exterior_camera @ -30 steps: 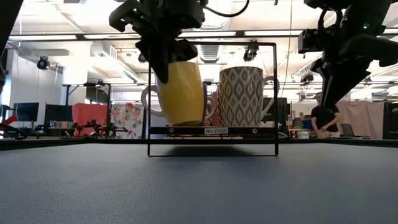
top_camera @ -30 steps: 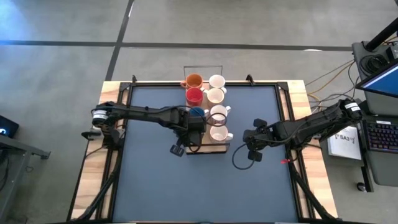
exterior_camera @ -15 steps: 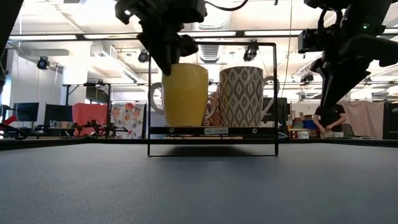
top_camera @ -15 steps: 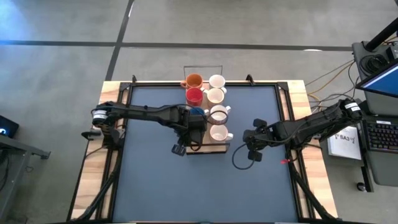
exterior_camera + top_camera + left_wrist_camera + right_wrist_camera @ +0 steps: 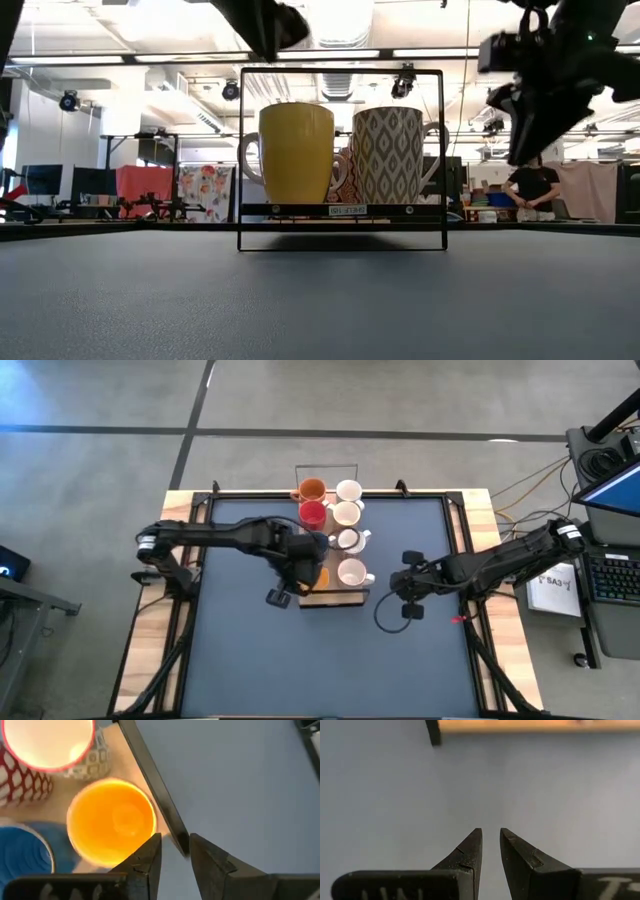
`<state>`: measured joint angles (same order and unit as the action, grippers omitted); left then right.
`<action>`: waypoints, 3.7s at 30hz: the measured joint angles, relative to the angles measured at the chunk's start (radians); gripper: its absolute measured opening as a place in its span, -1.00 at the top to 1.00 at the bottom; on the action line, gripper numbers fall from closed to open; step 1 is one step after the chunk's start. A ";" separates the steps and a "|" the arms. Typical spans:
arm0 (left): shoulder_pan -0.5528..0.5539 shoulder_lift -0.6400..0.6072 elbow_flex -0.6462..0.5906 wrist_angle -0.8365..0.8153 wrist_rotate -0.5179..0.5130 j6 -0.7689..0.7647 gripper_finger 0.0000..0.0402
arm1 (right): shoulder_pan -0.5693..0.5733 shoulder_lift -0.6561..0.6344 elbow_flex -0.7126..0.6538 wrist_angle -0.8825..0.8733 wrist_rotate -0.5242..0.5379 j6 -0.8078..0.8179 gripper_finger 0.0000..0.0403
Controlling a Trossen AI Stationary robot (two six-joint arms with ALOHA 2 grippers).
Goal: Place coffee mugs
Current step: Return to Home Position
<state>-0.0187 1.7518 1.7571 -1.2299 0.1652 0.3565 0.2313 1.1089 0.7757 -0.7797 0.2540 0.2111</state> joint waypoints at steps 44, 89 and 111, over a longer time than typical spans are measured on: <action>0.024 -1.131 -1.185 0.884 -0.182 -0.270 0.59 | -0.077 -0.614 -0.634 0.843 -0.124 -0.108 0.71; 0.025 -1.149 -1.697 1.535 -0.301 -0.521 0.59 | -0.077 -0.734 -0.763 0.862 0.050 -0.105 0.71; 0.029 -1.149 -1.747 1.606 -0.432 -0.292 0.59 | -0.077 -0.734 -0.764 0.846 0.087 -0.170 0.71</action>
<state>0.0105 0.6025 0.0101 0.3759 -0.2667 0.0642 0.1543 0.3744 0.0116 0.0658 0.3408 0.0414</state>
